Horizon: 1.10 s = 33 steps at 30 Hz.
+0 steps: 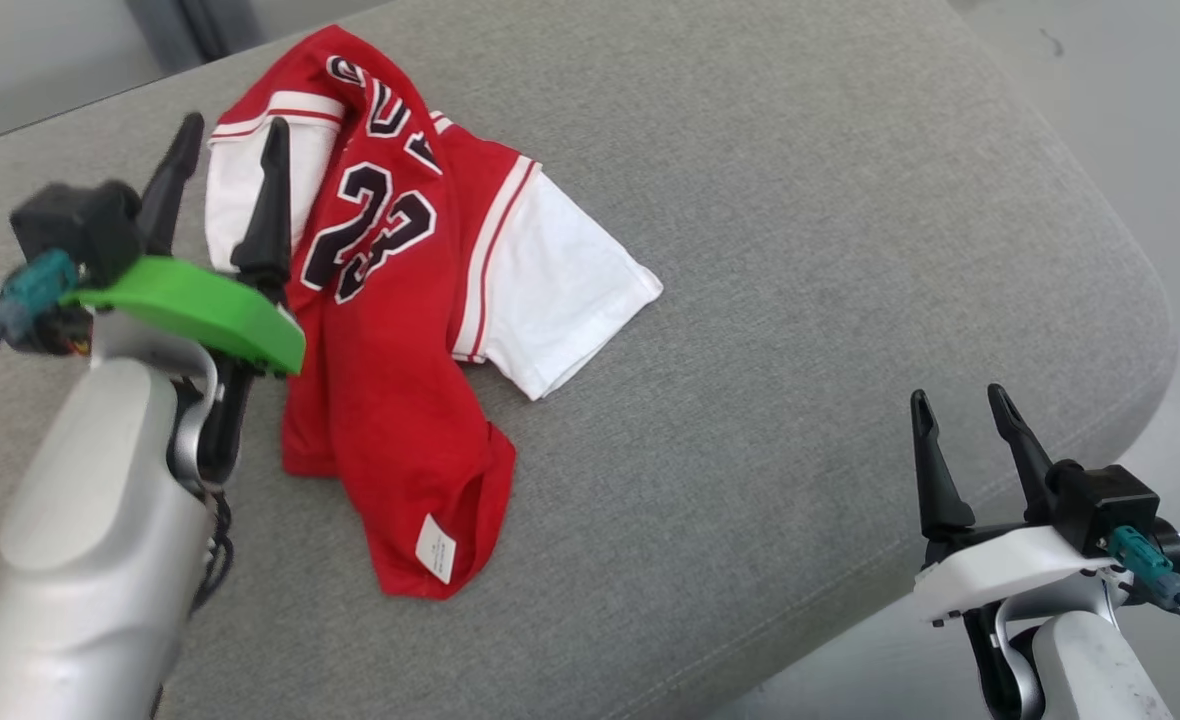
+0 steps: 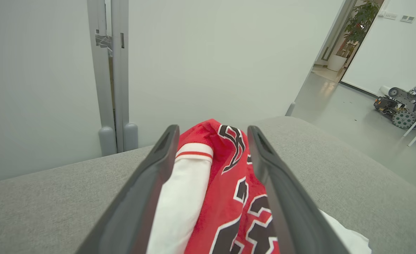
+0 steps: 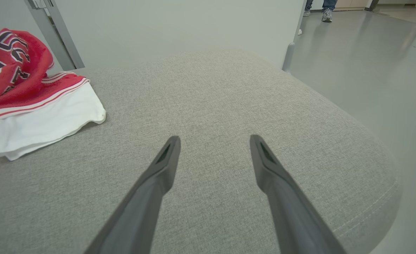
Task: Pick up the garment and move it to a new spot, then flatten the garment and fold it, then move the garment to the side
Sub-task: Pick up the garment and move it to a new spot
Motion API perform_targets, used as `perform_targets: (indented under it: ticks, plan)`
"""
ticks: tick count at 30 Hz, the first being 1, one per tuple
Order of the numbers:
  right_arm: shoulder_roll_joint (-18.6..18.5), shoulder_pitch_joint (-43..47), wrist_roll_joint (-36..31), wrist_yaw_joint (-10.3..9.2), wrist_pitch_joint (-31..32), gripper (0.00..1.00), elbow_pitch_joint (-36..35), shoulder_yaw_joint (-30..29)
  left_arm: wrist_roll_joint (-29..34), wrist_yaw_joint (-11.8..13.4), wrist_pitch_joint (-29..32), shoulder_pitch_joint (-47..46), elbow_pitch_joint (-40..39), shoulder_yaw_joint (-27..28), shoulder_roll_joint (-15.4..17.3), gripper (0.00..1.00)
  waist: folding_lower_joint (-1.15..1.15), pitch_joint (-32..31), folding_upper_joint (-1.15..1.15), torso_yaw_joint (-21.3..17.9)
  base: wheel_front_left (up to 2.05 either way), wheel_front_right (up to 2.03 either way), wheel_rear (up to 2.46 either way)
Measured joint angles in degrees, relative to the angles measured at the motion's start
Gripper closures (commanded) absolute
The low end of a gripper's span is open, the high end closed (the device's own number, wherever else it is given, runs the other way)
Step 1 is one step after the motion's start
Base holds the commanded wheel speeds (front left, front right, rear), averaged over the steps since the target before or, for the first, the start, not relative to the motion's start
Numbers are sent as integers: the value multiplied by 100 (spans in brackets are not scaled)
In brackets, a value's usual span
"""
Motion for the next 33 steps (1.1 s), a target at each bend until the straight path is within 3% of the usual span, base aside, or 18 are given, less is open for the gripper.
perform_targets:
  ticks: [7, 11, 15, 21, 33]
  plan:
    - [3, 213, -330, 1, 0, 0, -176, -213, 4, 525, -159, 1806, -1400, 279, -346, 0, 0, -276, 0, 562, 0, 0, 0]
    - [3, 306, -488, 0, 0, 0, -319, -344, 583, 804, -172, 2545, -2232, 472, -556, 0, 0, -393, 0, 935, 0, 0, 0]
    - [4, 396, -582, 1, 0, 0, -434, -409, 1317, 881, -176, 3277, -2686, 687, -831, 0, 0, -490, 0, 1292, 0, 0, 0]
    - [3, 598, -754, 1, 0, 0, -581, -443, 1890, 840, -177, 4120, -2978, 1366, -1293, 0, 0, -644, 0, 1751, 0, 0, 0]
    - [-31, 940, -831, 0, 0, 0, -623, -516, 2348, 438, -177, 5217, -2821, 2016, -1514, 0, 0, -1169, 0, 2212, 0, 0, 0]
